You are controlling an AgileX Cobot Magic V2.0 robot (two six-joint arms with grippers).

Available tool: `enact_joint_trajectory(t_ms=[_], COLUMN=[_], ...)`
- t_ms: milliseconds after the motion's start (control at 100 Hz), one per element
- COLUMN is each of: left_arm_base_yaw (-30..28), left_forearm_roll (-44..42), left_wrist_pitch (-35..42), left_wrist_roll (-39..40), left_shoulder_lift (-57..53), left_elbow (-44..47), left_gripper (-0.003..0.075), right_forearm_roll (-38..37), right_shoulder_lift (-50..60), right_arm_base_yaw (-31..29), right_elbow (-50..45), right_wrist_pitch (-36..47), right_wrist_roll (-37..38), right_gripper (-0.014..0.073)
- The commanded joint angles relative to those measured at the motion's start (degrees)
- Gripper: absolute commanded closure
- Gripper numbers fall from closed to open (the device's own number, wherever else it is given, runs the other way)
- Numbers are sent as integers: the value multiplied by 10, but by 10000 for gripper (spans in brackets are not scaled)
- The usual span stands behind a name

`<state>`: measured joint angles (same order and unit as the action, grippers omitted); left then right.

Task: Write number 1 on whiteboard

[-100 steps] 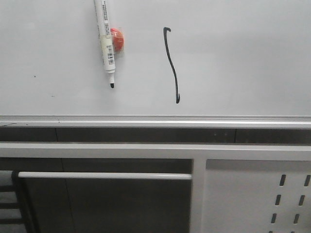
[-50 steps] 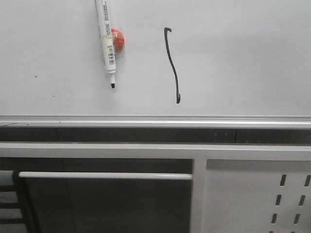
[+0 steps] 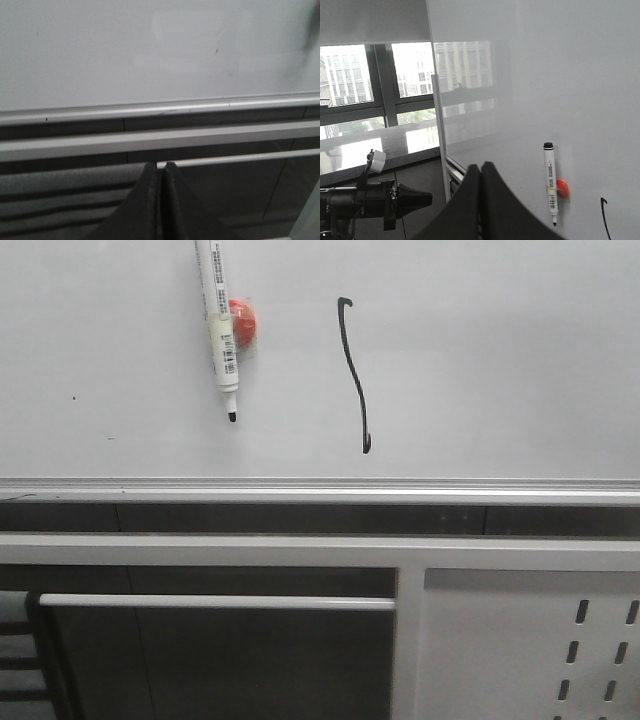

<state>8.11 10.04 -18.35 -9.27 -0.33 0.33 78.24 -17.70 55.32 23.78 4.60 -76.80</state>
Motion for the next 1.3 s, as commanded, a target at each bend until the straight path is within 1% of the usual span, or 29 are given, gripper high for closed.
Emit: enact_joint_trajectory(t_ms=[0,830,860,970,1080,1110,1130,1140,1180,1190,1240,1270,1290], left_arm_base_yaw=[-14,-19,-19,-19,-19,-19,-19,-19,-19,-19,-19,-19,-19], left_forearm_roll=[6,6,6,6,6,6,6,6,6,6,6,6,6], left_wrist_pitch=[21,25,25,25,25,25,25,25,25,25,25,25,25], left_wrist_roll=[11,11,11,11,11,11,11,11,11,11,11,11,11], left_shoulder_lift=[-15,-15,-15,-15,-15,-15,-15,-15,-15,-15,-15,-15,-15], left_elbow=[13,13,13,13,13,13,13,13,13,13,13,13,13], left_gripper=[738,738,738,738,738,738,738,738,738,738,738,738,738], right_forearm_roll=[-3,-3,-3,0,2,25,43,65,135,144,186,203,232], right_shoulder_lift=[-5,-5,-5,-5,-5,-5,-5,-5,-5,-5,-5,-5,-5], right_arm_base_yaw=[-5,-5,-5,-5,-5,-5,-5,-5,-5,-5,-5,-5,-5], right_elbow=[15,15,14,-6,-33,-39,-43,-43,-48,-48,-49,-49,-48], right_wrist_pitch=[7,7,12,79,74,72,70,70,64,63,62,65,67], right_wrist_roll=[-4,-4,-4,-4,-4,-5,-15,-20,-78,-103,-185,-218,-244], right_gripper=[656,656,656,656,656,656,656,656,656,656,656,656,656])
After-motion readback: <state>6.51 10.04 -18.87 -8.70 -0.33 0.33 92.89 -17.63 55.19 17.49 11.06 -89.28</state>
